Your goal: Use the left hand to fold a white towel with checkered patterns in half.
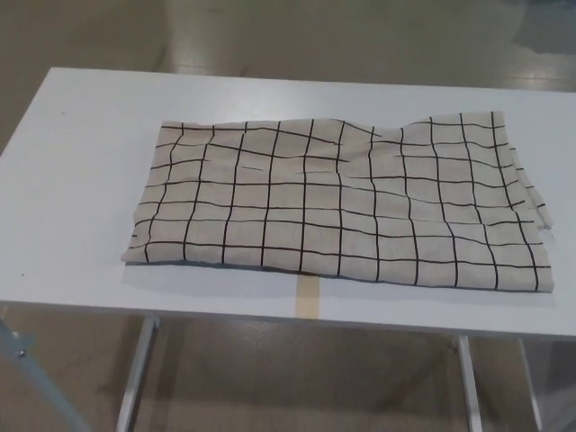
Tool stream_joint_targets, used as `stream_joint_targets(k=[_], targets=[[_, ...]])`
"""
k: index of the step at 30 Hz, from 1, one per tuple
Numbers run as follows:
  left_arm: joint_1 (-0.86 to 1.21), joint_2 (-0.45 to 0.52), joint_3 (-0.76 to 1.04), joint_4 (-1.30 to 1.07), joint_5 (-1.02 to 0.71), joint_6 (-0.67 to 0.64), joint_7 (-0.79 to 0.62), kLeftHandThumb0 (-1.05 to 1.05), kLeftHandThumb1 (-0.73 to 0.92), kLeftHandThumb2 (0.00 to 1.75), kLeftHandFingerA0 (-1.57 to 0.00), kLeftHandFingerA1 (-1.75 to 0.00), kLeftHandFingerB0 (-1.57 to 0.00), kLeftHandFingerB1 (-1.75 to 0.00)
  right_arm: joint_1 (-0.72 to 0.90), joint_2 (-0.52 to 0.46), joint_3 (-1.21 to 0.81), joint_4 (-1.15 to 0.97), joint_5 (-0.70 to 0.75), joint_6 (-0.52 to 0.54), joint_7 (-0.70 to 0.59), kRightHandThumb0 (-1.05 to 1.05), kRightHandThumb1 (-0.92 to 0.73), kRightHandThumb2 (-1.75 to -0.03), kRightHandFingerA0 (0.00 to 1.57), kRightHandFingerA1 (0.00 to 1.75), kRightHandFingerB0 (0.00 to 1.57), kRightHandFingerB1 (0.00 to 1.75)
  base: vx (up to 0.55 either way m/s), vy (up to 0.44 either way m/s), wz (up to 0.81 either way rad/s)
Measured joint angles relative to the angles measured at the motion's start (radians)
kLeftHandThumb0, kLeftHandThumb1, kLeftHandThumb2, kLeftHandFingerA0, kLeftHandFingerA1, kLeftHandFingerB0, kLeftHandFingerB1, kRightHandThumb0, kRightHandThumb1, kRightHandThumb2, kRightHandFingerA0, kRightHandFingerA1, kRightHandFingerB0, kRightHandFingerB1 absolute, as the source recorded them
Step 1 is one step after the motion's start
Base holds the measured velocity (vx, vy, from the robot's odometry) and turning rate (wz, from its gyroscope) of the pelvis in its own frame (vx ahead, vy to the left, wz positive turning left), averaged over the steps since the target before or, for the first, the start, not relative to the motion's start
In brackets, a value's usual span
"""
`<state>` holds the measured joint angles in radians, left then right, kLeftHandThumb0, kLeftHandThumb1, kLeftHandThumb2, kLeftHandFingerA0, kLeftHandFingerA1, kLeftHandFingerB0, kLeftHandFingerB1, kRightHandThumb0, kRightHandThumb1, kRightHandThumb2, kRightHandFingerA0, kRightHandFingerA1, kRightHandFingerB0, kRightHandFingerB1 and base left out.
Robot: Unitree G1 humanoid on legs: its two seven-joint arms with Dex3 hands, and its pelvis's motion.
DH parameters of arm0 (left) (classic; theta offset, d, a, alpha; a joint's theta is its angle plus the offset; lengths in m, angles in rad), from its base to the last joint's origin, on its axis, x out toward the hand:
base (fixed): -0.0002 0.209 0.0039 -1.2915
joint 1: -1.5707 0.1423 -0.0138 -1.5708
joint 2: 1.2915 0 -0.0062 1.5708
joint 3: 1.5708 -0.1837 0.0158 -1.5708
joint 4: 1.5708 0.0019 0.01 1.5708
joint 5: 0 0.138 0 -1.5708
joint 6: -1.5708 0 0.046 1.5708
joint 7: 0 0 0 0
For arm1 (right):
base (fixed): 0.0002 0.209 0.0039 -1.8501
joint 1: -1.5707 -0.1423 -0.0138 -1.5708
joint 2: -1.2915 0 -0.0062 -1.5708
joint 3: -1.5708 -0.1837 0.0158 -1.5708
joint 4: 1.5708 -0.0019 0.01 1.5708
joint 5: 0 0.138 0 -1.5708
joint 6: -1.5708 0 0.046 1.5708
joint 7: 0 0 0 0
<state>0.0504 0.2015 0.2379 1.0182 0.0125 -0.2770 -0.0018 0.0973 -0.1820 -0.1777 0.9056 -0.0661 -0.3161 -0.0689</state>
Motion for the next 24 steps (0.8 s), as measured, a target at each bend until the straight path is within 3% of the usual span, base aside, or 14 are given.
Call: stream_joint_targets(k=[1,2,3,4,5,14,15,16,18,20,22,23,24], targets=[[-0.003,-0.003,0.009,0.008,-0.002,-0.02,0.002,-0.22,0.38,0.86,-0.24,-0.55,-0.17,-0.5,-0.003,0.0,-0.008,0.002,0.002,-0.017,-0.005,-0.46,-0.66,-0.6,0.44,0.55,0.35,0.37,0.0,0.0,0.0],[-0.004,-0.005,0.013,0.012,-0.003,-0.029,0.002,-0.37,0.52,0.67,-0.25,-0.43,-0.23,-0.38,-0.004,0.001,-0.012,0.003,0.003,-0.024,-0.008,-0.46,-0.64,-0.6,0.44,0.53,0.35,0.36,0.0,0.0,0.0],[-0.005,-0.008,0.02,0.019,-0.005,-0.044,0.004,-0.37,0.52,0.67,-0.25,-0.43,-0.23,-0.38,-0.006,0.002,-0.019,0.006,0.005,-0.037,-0.012,-0.46,-0.64,-0.6,0.44,0.53,0.35,0.36,0.0,0.0,0.0],[-0.005,-0.014,0.031,0.03,-0.01,-0.068,0.006,-0.46,0.54,0.69,-0.18,-0.41,-0.17,-0.36,-0.007,0.003,-0.031,0.012,0.007,-0.057,-0.018,-0.52,-0.52,-0.85,0.38,0.58,0.28,0.47,0.0,0.0,0.0],[-0.005,-0.019,0.041,0.04,-0.014,-0.088,0.007,-0.48,0.54,0.7,-0.16,-0.4,-0.15,-0.36,-0.009,0.005,-0.04,0.019,0.01,-0.075,-0.024,-0.44,-0.66,-0.6,0.41,0.47,0.33,0.32,0.0,0.0,0.0],[0.002,-0.036,0.097,0.105,-0.05,-0.225,0.001,-0.42,0.56,0.66,-0.1,-0.36,-0.09,-0.32,-0.008,0.042,-0.101,0.058,0.042,-0.185,-0.062,-0.48,-0.65,-0.6,0.38,0.43,0.29,0.31,0.0,0.0,0.0],[0.006,-0.037,0.104,0.111,-0.057,-0.241,-0.006,-0.25,0.58,1.02,-0.02,-0.5,0.0,-0.48,-0.005,0.045,-0.103,0.062,0.043,-0.199,-0.065,-0.47,-0.65,-0.6,0.38,0.43,0.29,0.31,0.0,0.0,0.0],[0.013,-0.037,0.11,0.118,-0.066,-0.26,-0.017,-0.32,0.51,0.69,-0.06,-0.24,-0.08,-0.21,0.003,0.045,-0.105,0.066,0.044,-0.215,-0.069,-0.47,-0.64,-0.6,0.38,0.43,0.29,0.31,0.0,0.0,0.0],[0.033,-0.037,0.116,0.118,-0.077,-0.281,-0.037,-0.31,0.46,0.76,0.0,-0.17,0.0,-0.15,0.017,0.046,-0.103,0.066,0.044,-0.235,-0.071,-0.45,-0.63,-0.59,0.38,0.43,0.28,0.31,0.0,0.0,0.0],[0.069,-0.037,0.118,0.097,-0.087,-0.302,-0.064,-0.39,0.45,0.65,0.0,-0.04,0.0,-0.05,0.036,0.047,-0.101,0.056,0.044,-0.249,-0.071,-0.44,-0.63,-0.59,0.37,0.42,0.28,0.31,0.0,0.0,0.0],[0.12,-0.034,0.118,0.063,-0.095,-0.341,-0.089,-0.41,0.44,0.64,0.0,-0.04,0.0,-0.04,0.06,0.046,-0.096,0.034,0.043,-0.259,-0.07,-0.44,-0.63,-0.59,0.37,0.42,0.28,0.31,0.0,0.0,0.0],[0.132,-0.034,0.118,0.054,-0.096,-0.35,-0.091,-0.5,0.26,0.65,0.0,-0.14,0.0,-0.06,0.063,0.046,-0.095,0.031,0.043,-0.26,-0.07,-0.44,-0.63,-0.59,0.37,0.42,0.28,0.3,0.0,0.0,0.0],[0.156,-0.033,0.118,0.038,-0.096,-0.372,-0.094,-0.5,0.26,0.65,0.0,-0.14,0.0,-0.06,0.066,0.046,-0.093,0.028,0.042,-0.262,-0.069,-0.44,-0.63,-0.59,0.37,0.42,0.28,0.3,0.0,0.0,0.0]])
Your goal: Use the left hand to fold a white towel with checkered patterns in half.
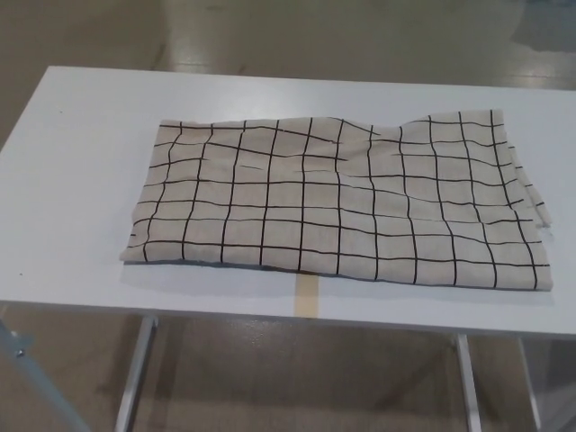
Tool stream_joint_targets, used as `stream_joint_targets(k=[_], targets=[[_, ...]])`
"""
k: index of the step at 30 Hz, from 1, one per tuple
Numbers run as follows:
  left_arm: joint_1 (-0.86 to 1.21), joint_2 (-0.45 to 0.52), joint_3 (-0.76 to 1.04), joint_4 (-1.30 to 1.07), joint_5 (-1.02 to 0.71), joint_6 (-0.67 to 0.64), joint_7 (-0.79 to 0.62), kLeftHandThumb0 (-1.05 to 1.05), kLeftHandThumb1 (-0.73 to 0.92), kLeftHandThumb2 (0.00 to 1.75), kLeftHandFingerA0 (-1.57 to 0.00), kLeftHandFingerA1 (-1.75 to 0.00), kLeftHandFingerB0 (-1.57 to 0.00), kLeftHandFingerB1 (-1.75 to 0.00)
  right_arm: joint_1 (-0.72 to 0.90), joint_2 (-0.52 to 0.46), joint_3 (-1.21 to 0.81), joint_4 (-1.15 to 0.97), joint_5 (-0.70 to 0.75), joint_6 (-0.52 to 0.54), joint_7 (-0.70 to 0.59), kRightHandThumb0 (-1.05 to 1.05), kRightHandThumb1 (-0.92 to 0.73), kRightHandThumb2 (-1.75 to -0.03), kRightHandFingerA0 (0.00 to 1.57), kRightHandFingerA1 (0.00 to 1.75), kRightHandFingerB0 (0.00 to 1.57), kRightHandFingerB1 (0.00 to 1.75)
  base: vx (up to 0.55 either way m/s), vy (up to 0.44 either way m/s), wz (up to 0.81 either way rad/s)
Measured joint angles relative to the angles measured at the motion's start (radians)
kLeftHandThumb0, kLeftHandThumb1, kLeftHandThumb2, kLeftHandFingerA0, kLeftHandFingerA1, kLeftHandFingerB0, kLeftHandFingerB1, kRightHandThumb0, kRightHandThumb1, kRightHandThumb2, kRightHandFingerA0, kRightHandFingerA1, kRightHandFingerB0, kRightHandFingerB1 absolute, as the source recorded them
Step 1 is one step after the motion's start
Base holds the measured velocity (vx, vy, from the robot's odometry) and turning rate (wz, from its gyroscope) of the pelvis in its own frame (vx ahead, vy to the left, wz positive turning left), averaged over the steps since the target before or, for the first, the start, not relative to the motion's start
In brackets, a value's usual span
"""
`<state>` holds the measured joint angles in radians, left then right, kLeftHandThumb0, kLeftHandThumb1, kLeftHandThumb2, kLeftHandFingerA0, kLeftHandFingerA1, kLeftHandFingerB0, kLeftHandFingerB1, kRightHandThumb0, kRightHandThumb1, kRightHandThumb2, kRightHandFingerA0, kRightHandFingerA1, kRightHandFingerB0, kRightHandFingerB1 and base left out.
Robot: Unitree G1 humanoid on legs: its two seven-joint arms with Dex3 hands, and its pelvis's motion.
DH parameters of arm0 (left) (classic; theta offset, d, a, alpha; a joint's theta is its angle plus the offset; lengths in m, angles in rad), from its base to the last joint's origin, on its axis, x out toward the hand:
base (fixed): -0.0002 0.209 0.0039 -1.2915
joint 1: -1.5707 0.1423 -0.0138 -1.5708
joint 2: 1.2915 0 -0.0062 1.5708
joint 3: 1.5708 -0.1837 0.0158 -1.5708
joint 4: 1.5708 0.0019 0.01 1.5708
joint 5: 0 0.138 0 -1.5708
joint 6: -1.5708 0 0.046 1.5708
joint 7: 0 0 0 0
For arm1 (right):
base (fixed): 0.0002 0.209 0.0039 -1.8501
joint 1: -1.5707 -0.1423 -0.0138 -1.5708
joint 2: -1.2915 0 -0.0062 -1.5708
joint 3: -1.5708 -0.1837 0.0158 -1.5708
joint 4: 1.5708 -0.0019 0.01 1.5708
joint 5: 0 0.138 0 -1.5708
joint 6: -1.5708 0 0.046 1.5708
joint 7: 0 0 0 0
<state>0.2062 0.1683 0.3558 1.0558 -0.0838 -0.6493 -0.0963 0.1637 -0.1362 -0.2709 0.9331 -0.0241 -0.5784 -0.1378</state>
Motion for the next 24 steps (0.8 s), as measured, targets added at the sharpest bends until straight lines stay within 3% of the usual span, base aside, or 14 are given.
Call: stream_joint_targets(k=[2,3,4,8,9,12,13,15,16,18,19,22,24], targets=[[0.03,0.001,-0.001,-0.029,0.0,-0.029,-0.003,-0.49,0.27,0.67,0.0,-0.19,0.0,-0.17,0.001,0.0,0.003,-0.002,-0.001,-0.002,0.001,-0.44,-0.64,-0.59,0.37,0.42,0.28,0.3,0.0,0.0,0.0],[0.048,0.002,0.0,-0.051,0.0,-0.045,-0.004,-0.4,0.39,0.62,0.0,-0.1,0.0,-0.15,0.001,-0.001,0.006,-0.001,-0.002,-0.002,0.001,-0.44,-0.64,-0.59,0.37,0.42,0.28,0.3,0.0,0.0,0.0],[0.06,0.003,0.0,-0.069,0.0,-0.059,-0.004,-0.47,0.26,0.66,0.0,-0.19,0.0,-0.18,0.001,-0.001,0.008,-0.001,-0.003,-0.002,0.001,-0.44,-0.64,-0.59,0.37,0.42,0.28,0.3,0.0,0.0,0.0],[0.125,0.007,0.01,-0.192,0.0,-0.121,-0.004,-0.55,0.29,0.66,0.0,-0.09,0.0,-0.08,0.0,-0.002,0.017,0.001,-0.006,-0.003,0.001,-0.43,-0.64,-0.59,0.37,0.42,0.28,0.3,0.0,0.0,0.0],[0.136,0.008,0.013,-0.22,0.0,-0.135,-0.003,-0.49,0.43,0.53,0.0,-0.1,0.0,-0.03,0.0,-0.002,0.019,0.001,-0.006,-0.003,0.0,-0.43,-0.64,-0.59,0.37,0.43,0.28,0.3,0.0,0.0,0.0],[0.174,0.011,0.026,-0.359,0.002,-0.183,-0.003,-0.57,0.43,0.54,0.0,-0.01,0.0,0.0,0.0,-0.003,0.026,0.002,-0.006,-0.004,0.0,-0.43,-0.64,-0.59,0.38,0.43,0.28,0.31,0.0,0.0,0.0],[0.18,0.011,0.029,-0.39,0.002,-0.192,-0.003,-0.63,0.33,0.69,0.0,0.0,0.0,0.0,0.0,-0.003,0.027,0.002,-0.006,-0.004,0.0,-0.43,-0.64,-0.59,0.38,0.44,0.29,0.31,0.0,0.0,0.0],[0.186,0.011,0.038,-0.453,0.004,-0.203,-0.002,-0.64,0.33,0.69,0.0,0.0,0.0,0.0,0.0,-0.003,0.029,0.002,-0.006,-0.004,0.0,-0.43,-0.64,-0.59,0.39,0.44,0.29,0.31,0.0,0.0,0.0],[0.19,0.012,0.05,-0.535,0.005,-0.209,-0.002,-0.61,0.41,0.53,0.0,0.0,0.0,0.0,-0.001,-0.003,0.031,0.002,-0.006,-0.004,0.0,-0.44,-0.64,-0.59,0.39,0.44,0.29,0.31,0.0,0.0,0.0],[0.191,0.014,0.059,-0.604,0.006,-0.215,-0.002,-0.6,0.41,0.53,0.0,0.0,0.0,0.0,-0.001,-0.003,0.032,0.002,-0.006,-0.004,0.0,-0.45,-0.64,-0.59,0.39,0.44,0.29,0.31,0.0,0.0,0.0],[0.189,0.015,0.061,-0.624,0.006,-0.215,-0.002,-0.59,0.32,0.65,0.0,0.0,0.0,0.0,-0.002,-0.003,0.032,0.002,-0.006,-0.004,0.0,-0.46,-0.66,-0.61,0.39,0.45,0.3,0.31,0.0,0.0,0.0],[0.166,0.019,0.069,-0.763,0.02,-0.216,-0.001,-0.59,0.35,0.68,0.0,0.0,0.0,0.0,-0.003,-0.003,0.034,0.004,-0.006,-0.004,0.0,-0.46,-0.66,-0.61,0.39,0.45,0.31,0.31,0.0,0.0,0.0],[0.147,0.024,0.07,-0.819,0.031,-0.215,-0.001,-0.46,0.43,0.53,0.0,0.0,0.0,0.0,-0.006,-0.003,0.036,0.004,-0.006,-0.004,0.0,-0.45,-0.65,-0.61,0.39,0.45,0.31,0.32,0.0,0.0,0.0]])
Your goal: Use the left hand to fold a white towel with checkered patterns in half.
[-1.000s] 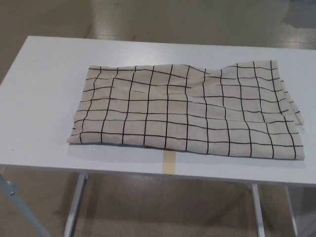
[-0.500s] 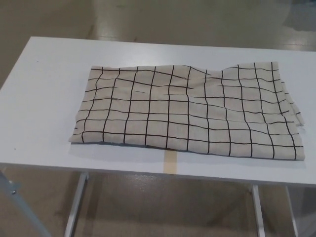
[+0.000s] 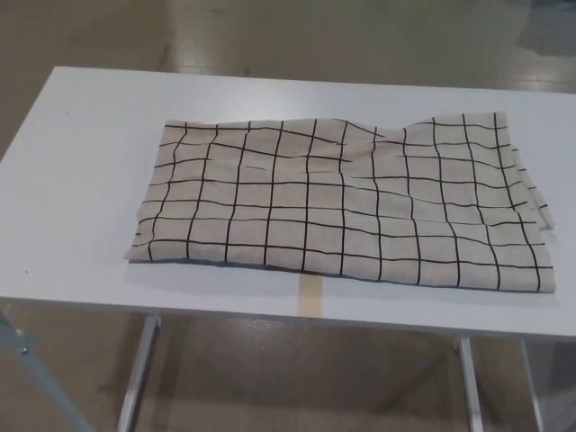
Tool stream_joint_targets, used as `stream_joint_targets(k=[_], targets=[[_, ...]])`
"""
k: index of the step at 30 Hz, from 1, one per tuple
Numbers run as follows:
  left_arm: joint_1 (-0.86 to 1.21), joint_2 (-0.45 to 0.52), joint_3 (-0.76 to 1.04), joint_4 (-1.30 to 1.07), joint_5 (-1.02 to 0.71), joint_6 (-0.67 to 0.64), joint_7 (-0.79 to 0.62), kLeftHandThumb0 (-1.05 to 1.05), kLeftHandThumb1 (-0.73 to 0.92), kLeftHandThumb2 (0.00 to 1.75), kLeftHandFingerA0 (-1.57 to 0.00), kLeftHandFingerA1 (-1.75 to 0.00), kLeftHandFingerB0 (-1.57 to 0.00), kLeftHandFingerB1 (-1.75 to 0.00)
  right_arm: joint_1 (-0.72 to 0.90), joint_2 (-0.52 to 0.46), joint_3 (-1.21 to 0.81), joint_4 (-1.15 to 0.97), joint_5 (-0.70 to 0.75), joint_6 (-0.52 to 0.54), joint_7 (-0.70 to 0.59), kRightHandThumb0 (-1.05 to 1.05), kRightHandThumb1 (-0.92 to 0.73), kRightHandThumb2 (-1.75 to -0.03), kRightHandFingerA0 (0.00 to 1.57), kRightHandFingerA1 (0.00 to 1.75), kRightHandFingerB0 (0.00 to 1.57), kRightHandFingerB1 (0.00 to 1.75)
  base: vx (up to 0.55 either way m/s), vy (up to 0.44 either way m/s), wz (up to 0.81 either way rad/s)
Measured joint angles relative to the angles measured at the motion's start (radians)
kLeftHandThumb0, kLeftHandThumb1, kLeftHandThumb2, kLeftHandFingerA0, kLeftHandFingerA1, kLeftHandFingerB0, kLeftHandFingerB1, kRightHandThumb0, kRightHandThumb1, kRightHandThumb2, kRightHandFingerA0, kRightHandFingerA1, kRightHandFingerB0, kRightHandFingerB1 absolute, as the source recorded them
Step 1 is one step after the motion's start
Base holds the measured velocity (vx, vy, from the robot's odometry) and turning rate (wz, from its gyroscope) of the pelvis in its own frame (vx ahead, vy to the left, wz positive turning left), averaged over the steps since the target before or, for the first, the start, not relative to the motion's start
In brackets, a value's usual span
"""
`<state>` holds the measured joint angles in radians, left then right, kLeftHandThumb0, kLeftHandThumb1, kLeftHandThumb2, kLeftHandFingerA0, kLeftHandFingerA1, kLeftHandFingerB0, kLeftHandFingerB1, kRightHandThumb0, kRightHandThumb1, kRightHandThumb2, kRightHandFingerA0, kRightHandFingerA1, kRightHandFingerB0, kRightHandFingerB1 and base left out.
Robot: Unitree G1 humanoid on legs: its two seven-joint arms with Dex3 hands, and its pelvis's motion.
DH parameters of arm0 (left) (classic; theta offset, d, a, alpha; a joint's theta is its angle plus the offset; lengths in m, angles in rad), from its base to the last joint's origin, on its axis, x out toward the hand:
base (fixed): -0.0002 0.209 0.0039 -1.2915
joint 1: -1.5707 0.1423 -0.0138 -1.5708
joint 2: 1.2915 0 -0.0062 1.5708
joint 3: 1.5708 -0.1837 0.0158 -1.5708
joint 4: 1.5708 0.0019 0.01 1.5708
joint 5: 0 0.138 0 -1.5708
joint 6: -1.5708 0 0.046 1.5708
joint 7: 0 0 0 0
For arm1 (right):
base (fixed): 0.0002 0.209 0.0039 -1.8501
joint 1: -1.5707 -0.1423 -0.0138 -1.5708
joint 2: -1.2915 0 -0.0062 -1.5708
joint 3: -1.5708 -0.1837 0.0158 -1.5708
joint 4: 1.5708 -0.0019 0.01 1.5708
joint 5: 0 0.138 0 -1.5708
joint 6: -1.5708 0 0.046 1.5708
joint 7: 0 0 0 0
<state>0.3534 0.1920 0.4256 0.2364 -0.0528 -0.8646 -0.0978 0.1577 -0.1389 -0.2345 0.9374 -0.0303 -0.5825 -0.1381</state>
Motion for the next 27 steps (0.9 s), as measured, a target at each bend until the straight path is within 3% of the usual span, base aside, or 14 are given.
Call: stream_joint_targets(k=[2,3,4,5,6,8,9,14,15,19,20,27], targets=[[-0.044,0.014,-0.001,-0.097,0.032,0.004,0.0,-0.45,0.39,0.63,0.0,0.0,0.0,0.0,-0.002,0.0,0.005,0.001,0.0,0.0,0.0,-0.44,-0.66,-0.61,0.4,0.46,0.32,0.32,0.0,0.0,0.0],[-0.064,0.021,-0.003,-0.13,0.044,0.007,0.0,-0.42,0.49,0.55,0.0,0.0,0.0,0.0,-0.003,0.0,0.007,0.001,0.0,0.0,0.0,-0.43,-0.65,-0.61,0.41,0.47,0.32,0.33,0.0,0.0,0.0],[-0.069,0.023,-0.004,-0.137,0.048,0.008,0.0,-0.42,0.5,0.55,0.0,0.0,0.0,0.0,-0.004,0.0,0.008,0.001,0.0,0.0,0.0,-0.49,-0.5,-0.83,0.38,0.57,0.27,0.47,0.0,0.0,0.0],[-0.076,0.025,-0.004,-0.147,0.052,0.009,0.0,-0.42,0.5,0.55,0.0,0.0,0.0,0.0,-0.004,0.0,0.008,0.001,-0.001,0.0,0.0,-0.49,-0.5,-0.83,0.38,0.57,0.27,0.47,0.0,0.0,0.0],[-0.128,0.036,-0.015,-0.2,0.085,0.017,0.0,-0.42,0.51,0.55,0.0,0.0,0.0,0.0,-0.006,0.0,0.013,0.002,-0.001,0.0,0.0,-0.43,-0.65,-0.59,0.42,0.49,0.33,0.33,0.0,0.0,0.0],[-0.172,0.039,-0.03,-0.23,0.115,0.027,0.0,-0.44,0.51,0.55,0.0,0.0,0.0,0.0,-0.006,0.0,0.016,0.002,0.0,0.0,0.0,-0.43,-0.64,-0.59,0.43,0.51,0.35,0.35,0.0,0.0,0.0],[-0.194,0.039,-0.038,-0.238,0.128,0.032,0.0,-0.45,0.51,0.55,0.0,0.0,0.0,0.0,-0.006,0.0,0.017,0.002,0.0,0.0,0.0,-0.5,-0.5,-0.83,0.39,0.6,0.29,0.49,0.0,0.0,0.0],[-0.308,0.048,-0.092,-0.26,0.207,0.067,0.0,-0.49,0.5,0.56,0.0,0.0,0.0,-0.02,-0.006,0.0,0.02,0.003,0.0,0.0,0.0,-0.49,-0.5,-0.83,0.39,0.6,0.28,0.49,0.0,0.0,0.0],[-0.308,0.048,-0.092,-0.26,0.207,0.067,0.0,-0.5,0.49,0.55,0.0,0.0,0.0,-0.03,-0.006,0.0,0.02,0.003,0.0,0.0,0.0,-0.42,-0.64,-0.59,0.43,0.53,0.35,0.37,0.0,0.0,0.0],[-0.407,0.065,-0.154,-0.258,0.285,0.106,0.0,-0.51,0.49,0.55,0.0,0.0,0.0,0.0,-0.006,0.0,0.024,0.003,0.0,0.0,0.0,-0.42,-0.64,-0.58,0.44,0.53,0.35,0.36,0.0,0.0,0.0],[-0.429,0.07,-0.17,-0.255,0.303,0.115,0.0,-0.53,0.43,0.66,0.0,0.0,0.0,0.0,-0.005,0.0,0.025,0.003,0.0,0.0,0.0,-0.42,-0.63,-0.58,0.44,0.53,0.35,0.36,0.0,0.0,0.0],[-0.551,0.099,-0.267,-0.212,0.407,0.177,-0.004,-0.51,0.47,0.55,0.0,0.0,0.0,-0.01,0.001,0.0,0.027,0.003,0.0,0.0,0.0,-0.43,-0.63,-0.58,0.44,0.53,0.36,0.36,0.0,0.0,0.0]])
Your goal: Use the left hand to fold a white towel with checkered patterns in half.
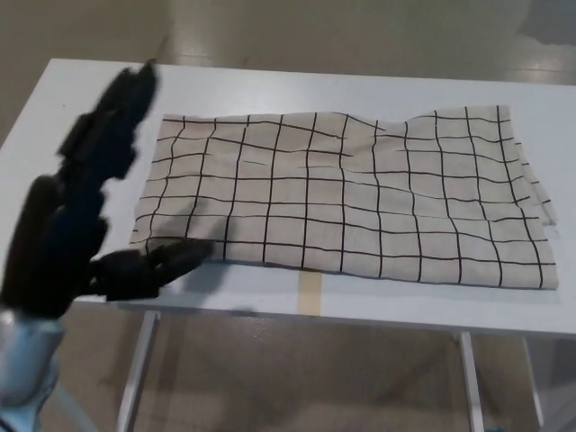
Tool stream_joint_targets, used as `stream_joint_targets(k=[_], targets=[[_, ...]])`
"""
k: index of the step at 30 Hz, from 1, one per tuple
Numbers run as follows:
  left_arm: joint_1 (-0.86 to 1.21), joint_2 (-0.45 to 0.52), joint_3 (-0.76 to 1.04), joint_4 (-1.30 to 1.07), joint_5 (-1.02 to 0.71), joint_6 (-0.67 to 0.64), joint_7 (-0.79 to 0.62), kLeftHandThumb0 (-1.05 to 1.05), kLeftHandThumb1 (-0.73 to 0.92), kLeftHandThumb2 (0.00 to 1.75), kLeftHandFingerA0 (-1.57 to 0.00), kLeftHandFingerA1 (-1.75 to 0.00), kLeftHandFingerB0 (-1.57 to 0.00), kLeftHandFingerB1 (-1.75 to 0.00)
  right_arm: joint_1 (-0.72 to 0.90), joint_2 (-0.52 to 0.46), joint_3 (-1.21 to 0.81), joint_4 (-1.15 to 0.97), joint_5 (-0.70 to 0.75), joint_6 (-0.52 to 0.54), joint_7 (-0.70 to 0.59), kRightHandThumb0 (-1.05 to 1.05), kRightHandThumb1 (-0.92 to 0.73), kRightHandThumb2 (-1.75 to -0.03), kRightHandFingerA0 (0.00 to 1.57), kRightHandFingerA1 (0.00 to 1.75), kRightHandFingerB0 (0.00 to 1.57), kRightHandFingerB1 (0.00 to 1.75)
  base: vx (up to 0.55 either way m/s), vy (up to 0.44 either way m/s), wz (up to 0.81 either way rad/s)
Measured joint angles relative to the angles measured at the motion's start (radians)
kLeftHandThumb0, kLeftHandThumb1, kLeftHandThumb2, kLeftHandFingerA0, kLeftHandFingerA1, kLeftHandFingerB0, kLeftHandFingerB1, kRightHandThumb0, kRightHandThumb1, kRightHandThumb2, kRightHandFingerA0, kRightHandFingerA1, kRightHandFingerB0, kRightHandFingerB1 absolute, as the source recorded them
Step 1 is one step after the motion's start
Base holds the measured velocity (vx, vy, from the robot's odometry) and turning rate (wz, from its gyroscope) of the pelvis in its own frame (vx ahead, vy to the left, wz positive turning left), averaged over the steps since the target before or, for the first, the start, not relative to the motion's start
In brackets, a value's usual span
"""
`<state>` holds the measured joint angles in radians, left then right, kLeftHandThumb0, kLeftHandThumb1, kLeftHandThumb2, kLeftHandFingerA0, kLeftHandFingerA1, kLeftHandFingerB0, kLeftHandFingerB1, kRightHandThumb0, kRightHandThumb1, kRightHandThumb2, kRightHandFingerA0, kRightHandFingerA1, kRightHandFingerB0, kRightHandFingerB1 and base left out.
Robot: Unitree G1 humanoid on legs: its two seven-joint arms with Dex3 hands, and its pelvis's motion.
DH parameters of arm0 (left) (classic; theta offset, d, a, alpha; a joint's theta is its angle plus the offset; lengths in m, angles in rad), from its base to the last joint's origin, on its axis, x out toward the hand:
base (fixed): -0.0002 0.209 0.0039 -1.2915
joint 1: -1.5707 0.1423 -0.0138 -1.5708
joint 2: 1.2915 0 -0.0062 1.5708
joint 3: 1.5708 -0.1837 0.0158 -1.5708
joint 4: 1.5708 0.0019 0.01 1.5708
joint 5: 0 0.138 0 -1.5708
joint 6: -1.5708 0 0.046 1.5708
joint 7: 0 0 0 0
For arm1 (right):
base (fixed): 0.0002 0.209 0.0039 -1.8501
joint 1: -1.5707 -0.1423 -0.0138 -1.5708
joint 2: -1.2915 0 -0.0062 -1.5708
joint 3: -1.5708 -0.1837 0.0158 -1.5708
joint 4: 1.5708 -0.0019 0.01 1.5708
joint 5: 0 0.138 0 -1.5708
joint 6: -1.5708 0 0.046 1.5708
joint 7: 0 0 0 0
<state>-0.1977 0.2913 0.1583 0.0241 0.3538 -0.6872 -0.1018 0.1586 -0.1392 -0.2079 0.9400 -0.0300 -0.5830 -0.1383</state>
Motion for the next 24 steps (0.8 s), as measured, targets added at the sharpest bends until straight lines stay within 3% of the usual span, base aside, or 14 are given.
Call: stream_joint_targets(k=[2,3,12,13,17,21,22,24], targets=[[-0.039,0.01,-0.036,0.021,0.035,0.023,-0.003,-0.53,0.42,0.65,0.0,0.0,0.0,0.0,0.004,0.0,0.0,0.0,0.0,0.0,0.0,-0.43,-0.63,-0.58,0.44,0.54,0.35,0.36,0.0,0.0,0.0],[-0.048,0.012,-0.044,0.026,0.044,0.029,-0.004,-0.53,0.42,0.65,0.0,0.0,0.0,0.0,0.004,0.0,0.0,0.0,0.0,0.0,0.0,-0.49,-0.5,-0.83,0.41,0.61,0.29,0.49,0.0,0.0,0.0],[-0.173,0.033,-0.192,0.115,0.187,0.128,-0.015,-0.53,0.4,0.63,0.0,0.0,0.0,0.0,0.028,0.0,0.001,-0.002,0.0,-0.002,0.0,-0.49,-0.5,-0.84,0.43,0.64,0.29,0.49,0.0,0.0,0.0],[-0.194,0.037,-0.217,0.135,0.211,0.147,-0.016,-0.5,0.45,0.54,0.0,0.0,0.0,0.0,0.031,0.0,0.001,-0.002,0.0,-0.002,0.0,-0.47,-0.5,-0.85,0.43,0.65,0.29,0.49,0.0,0.0,0.0],[-0.246,0.045,-0.285,0.192,0.274,0.195,-0.019,-0.46,0.45,0.54,0.0,0.0,0.0,-0.04,0.041,0.0,0.001,-0.002,0.0,-0.006,0.0,-0.48,-0.5,-0.85,0.43,0.65,0.29,0.5,0.0,0.0,0.0],[-0.305,0.05,-0.381,0.285,0.357,0.266,-0.019,-0.47,0.45,0.54,0.0,0.0,0.0,-0.04,0.058,0.0,0.002,-0.004,-0.001,-0.015,-0.001,-0.47,-0.5,-0.85,0.43,0.65,0.29,0.5,0.0,0.0,0.0],[-0.312,0.051,-0.394,0.299,0.368,0.276,-0.018,-0.47,0.45,0.54,0.0,0.0,0.0,-0.04,0.06,0.0,0.003,-0.005,-0.001,-0.016,-0.001,-0.42,-0.62,-0.58,0.45,0.6,0.37,0.39,0.0,0.0,0.0],[-0.328,0.053,-0.428,0.331,0.395,0.298,-0.018,-0.47,0.45,0.54,0.0,0.0,0.0,-0.04,0.065,0.0,0.004,-0.006,-0.001,-0.019,-0.002,-0.42,-0.62,-0.58,0.45,0.6,0.37,0.39,0.0,0.0,0.0]])
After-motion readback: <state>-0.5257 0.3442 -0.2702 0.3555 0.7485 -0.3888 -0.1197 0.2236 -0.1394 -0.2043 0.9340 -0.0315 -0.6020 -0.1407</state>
